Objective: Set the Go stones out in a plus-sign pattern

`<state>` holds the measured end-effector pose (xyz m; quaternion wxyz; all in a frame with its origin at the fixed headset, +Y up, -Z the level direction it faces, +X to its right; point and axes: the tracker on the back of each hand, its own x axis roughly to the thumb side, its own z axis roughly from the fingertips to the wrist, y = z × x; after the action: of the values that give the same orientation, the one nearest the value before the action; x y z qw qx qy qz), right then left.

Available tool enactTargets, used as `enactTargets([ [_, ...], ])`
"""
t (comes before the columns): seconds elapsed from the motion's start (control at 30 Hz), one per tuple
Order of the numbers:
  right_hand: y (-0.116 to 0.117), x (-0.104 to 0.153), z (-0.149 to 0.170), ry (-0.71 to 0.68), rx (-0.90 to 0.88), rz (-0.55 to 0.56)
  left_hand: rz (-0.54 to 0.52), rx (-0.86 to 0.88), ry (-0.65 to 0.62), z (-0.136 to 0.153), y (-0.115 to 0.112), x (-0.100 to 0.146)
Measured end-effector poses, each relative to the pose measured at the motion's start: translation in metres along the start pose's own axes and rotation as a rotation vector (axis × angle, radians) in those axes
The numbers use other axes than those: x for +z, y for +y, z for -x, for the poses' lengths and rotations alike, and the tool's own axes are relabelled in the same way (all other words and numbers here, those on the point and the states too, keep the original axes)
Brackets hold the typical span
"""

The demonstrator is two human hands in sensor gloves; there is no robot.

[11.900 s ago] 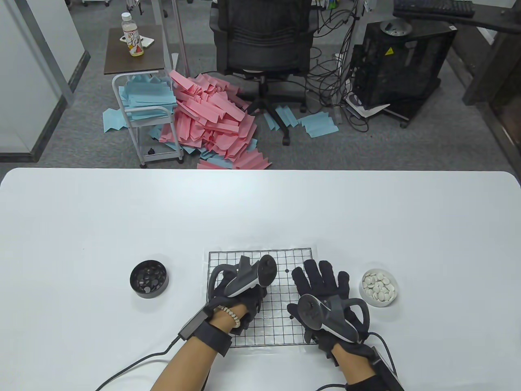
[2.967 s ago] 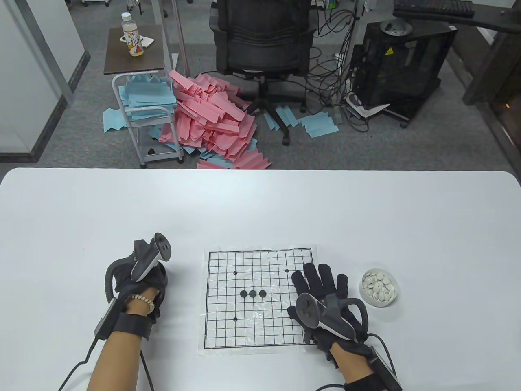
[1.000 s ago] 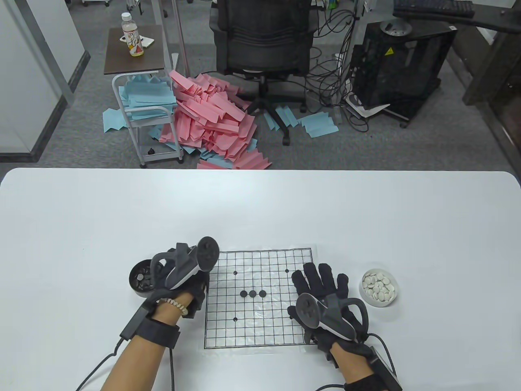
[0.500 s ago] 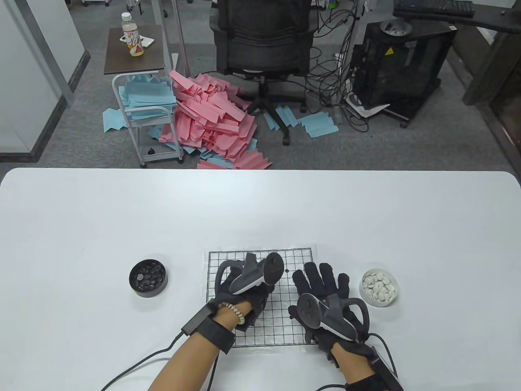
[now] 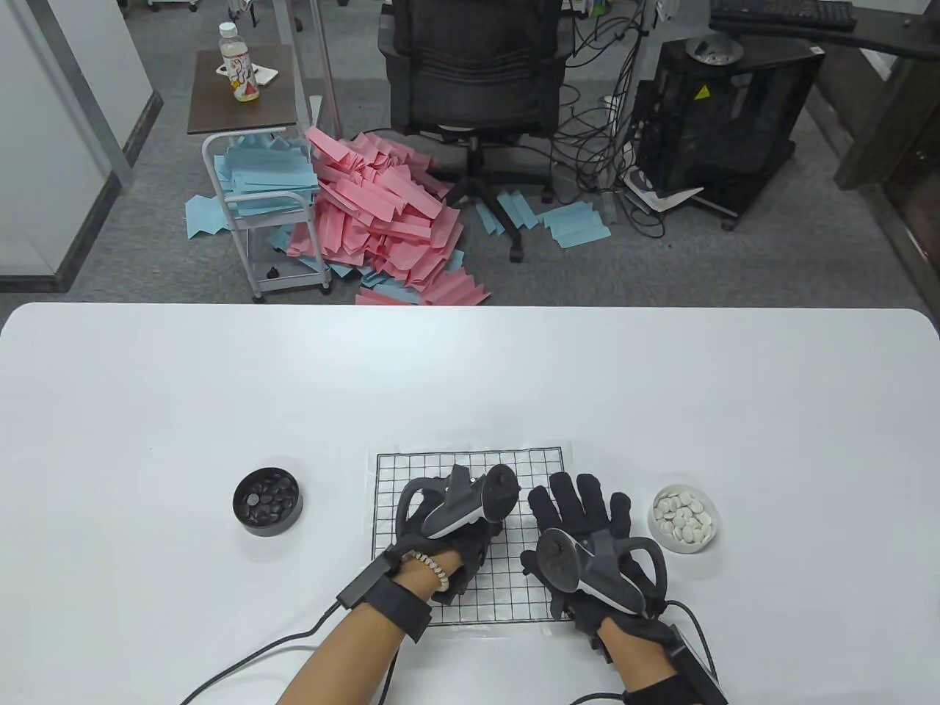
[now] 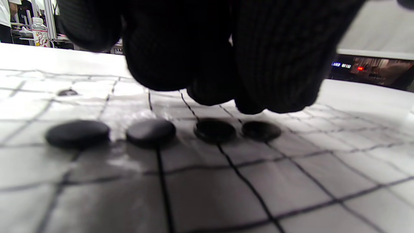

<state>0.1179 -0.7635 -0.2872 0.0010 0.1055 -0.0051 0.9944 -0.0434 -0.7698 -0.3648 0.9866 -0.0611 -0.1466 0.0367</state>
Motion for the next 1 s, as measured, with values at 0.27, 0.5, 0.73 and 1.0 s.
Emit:
enactTargets([
  [0.27,0.000,0.000,-0.001,-0.003,0.002,-0.003,-0.109,-0.009,0.139,0.067,0.058,0.024],
  [0.5,0.001,0.000,-0.002,-0.004,0.005,-0.005,-0.100,0.002,0.419,0.159,0.086,0.048],
  [0.73,0.001,0.000,-0.003,0.000,0.007,-0.006,0.066,-0.020,0.658,0.222,0.063,0.058],
  [1.0,0.001,0.000,-0.003,0.001,0.011,-0.005,0.217,0.013,0.726,0.246,0.029,0.060],
])
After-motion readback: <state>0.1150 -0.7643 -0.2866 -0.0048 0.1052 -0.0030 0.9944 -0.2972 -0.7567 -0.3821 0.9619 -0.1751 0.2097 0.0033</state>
